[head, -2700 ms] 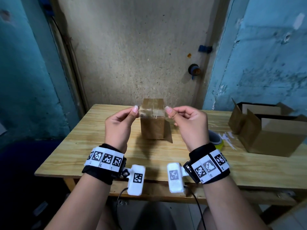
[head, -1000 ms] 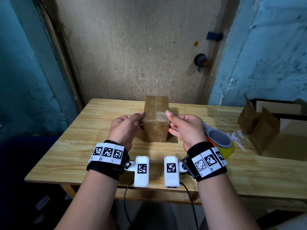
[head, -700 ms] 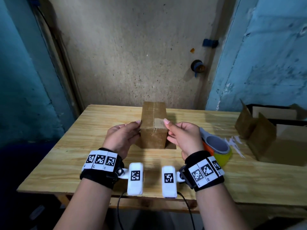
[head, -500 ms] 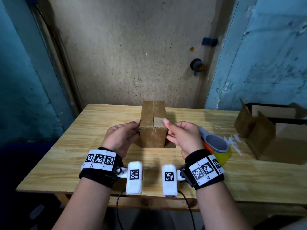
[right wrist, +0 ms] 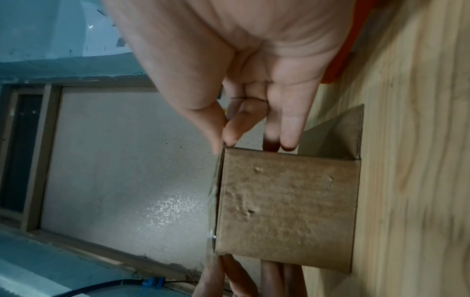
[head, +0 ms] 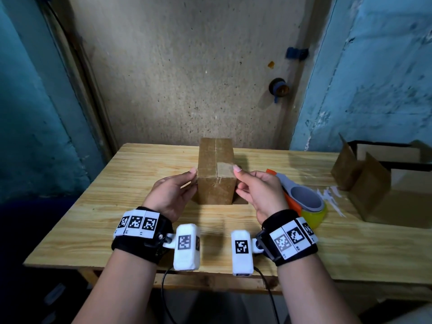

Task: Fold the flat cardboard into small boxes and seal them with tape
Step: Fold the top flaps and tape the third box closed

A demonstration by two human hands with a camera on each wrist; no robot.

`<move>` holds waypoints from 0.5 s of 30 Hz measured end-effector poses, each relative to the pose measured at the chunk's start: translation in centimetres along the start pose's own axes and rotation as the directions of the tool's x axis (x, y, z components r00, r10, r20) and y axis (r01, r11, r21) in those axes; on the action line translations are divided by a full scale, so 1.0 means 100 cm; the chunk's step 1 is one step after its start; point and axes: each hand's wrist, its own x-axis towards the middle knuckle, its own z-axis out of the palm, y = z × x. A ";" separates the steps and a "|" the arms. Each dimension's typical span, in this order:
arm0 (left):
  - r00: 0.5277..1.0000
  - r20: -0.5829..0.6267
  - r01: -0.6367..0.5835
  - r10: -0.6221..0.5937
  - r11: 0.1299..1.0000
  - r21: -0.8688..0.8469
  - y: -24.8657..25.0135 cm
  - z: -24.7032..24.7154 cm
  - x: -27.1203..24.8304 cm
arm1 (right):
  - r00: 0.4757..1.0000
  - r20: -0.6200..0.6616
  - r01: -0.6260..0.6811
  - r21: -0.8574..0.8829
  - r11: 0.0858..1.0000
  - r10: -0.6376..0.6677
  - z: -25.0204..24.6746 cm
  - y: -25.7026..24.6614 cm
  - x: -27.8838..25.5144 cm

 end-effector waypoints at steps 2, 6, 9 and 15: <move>1.000 0.002 0.000 0.000 1.000 0.004 -0.001 -0.001 0.000 | 1.000 0.016 -0.028 0.006 1.000 0.027 -0.001 0.002 0.002; 1.000 -0.009 -0.004 0.004 1.000 0.000 -0.003 -0.002 0.002 | 0.997 0.047 -0.067 0.024 0.997 0.066 -0.004 0.004 0.006; 1.000 0.003 0.001 -0.001 1.000 0.004 -0.004 -0.001 0.003 | 0.996 0.059 -0.074 0.026 0.997 0.073 -0.005 0.004 0.008; 1.000 -0.005 0.011 -0.011 1.000 0.026 -0.002 0.003 0.004 | 0.994 0.056 -0.093 0.040 0.995 0.091 -0.003 0.004 0.011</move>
